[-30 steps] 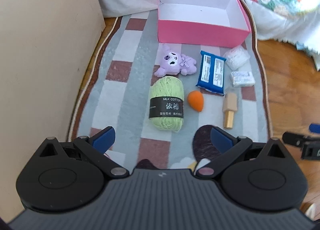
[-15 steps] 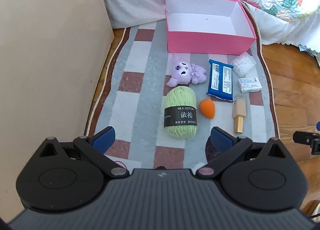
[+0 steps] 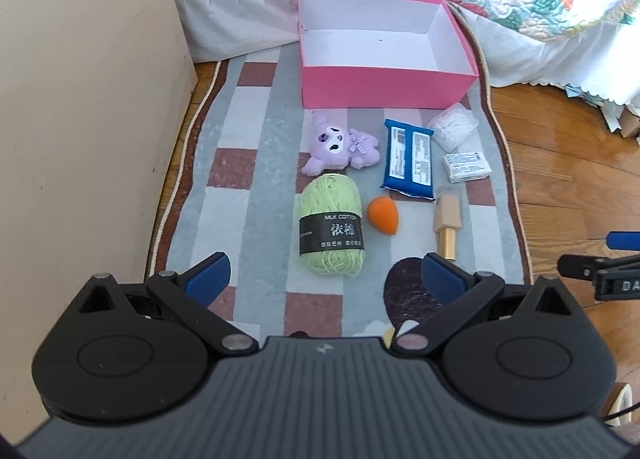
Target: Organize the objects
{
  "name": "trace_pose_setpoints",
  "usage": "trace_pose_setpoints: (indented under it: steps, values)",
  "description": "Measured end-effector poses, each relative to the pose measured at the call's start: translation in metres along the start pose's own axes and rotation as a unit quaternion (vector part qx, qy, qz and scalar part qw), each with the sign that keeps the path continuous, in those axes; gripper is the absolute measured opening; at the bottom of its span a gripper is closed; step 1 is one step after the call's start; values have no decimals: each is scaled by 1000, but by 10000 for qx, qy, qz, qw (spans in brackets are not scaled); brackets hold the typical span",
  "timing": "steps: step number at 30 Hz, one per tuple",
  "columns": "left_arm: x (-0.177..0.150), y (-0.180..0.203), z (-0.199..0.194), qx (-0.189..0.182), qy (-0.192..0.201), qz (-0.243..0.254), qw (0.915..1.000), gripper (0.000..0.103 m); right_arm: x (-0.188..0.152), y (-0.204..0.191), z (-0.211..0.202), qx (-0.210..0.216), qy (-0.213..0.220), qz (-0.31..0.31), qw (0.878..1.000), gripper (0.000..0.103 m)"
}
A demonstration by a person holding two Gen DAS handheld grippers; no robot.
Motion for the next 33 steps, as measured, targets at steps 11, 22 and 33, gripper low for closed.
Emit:
trace_pose_setpoints:
  steps: [11,22,33]
  values:
    - [17,-1,-8,-155,32,32,9999,103,5,-2,2,50,7,15,10000,101]
    - [69,3,-17,-435,512,166,9976,103,59,-49,-2,1340,773,-1193,9807,101]
    - [94,13,68,-627,161,203,9977,103,93,-85,79,2399,338,-2133,9465,100]
Point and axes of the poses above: each gripper's, at about its wrist camera, not at the fingertips, and z roughly the way its jaws point, y to its right, x to its top, the point moved 6 cm from there along z, roughly the way its jaws point, and after that the axes turned 14 degrees about x, right-handed, at the moved point
